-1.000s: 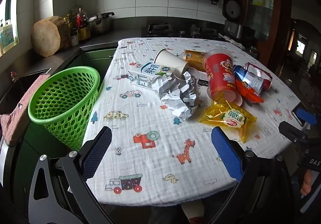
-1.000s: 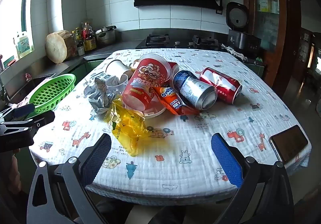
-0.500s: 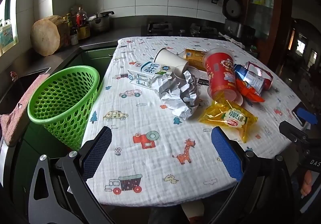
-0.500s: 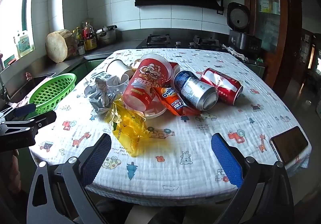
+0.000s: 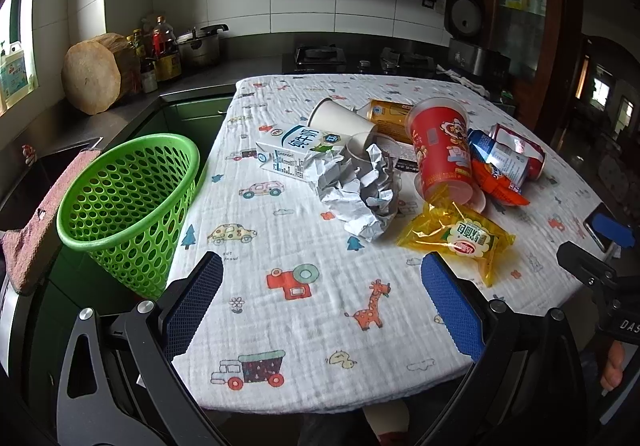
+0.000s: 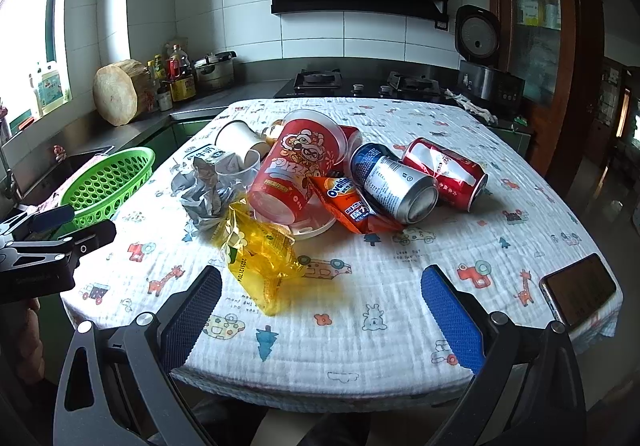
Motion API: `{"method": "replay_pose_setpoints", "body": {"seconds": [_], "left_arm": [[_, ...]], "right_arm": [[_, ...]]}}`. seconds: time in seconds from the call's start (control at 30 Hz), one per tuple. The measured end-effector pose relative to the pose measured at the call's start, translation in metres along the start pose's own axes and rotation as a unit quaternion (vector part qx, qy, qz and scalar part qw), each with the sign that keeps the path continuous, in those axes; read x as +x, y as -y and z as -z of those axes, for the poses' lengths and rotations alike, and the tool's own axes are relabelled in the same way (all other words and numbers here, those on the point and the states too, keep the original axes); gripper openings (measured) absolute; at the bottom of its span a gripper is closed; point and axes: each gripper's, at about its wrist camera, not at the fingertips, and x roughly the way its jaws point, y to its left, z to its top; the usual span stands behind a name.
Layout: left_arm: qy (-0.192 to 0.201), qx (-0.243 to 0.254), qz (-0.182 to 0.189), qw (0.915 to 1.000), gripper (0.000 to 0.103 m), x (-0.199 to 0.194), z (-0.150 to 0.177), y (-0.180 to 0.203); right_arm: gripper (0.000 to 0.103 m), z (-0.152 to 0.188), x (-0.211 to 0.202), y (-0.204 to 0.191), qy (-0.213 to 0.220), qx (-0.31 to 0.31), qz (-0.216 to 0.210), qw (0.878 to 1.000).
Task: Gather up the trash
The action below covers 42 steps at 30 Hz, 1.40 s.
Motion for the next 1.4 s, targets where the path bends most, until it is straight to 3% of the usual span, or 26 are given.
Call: {"method": "replay_pose_setpoints", "body": {"seconds": [1.4], "left_arm": [[0.001, -0.009, -0.016, 0.9998, 0.098, 0.010, -0.007, -0.014]], "right_arm": [[0.097, 0.000, 0.017, -0.014, -0.007, -0.036, -0.031, 0.999]]}}
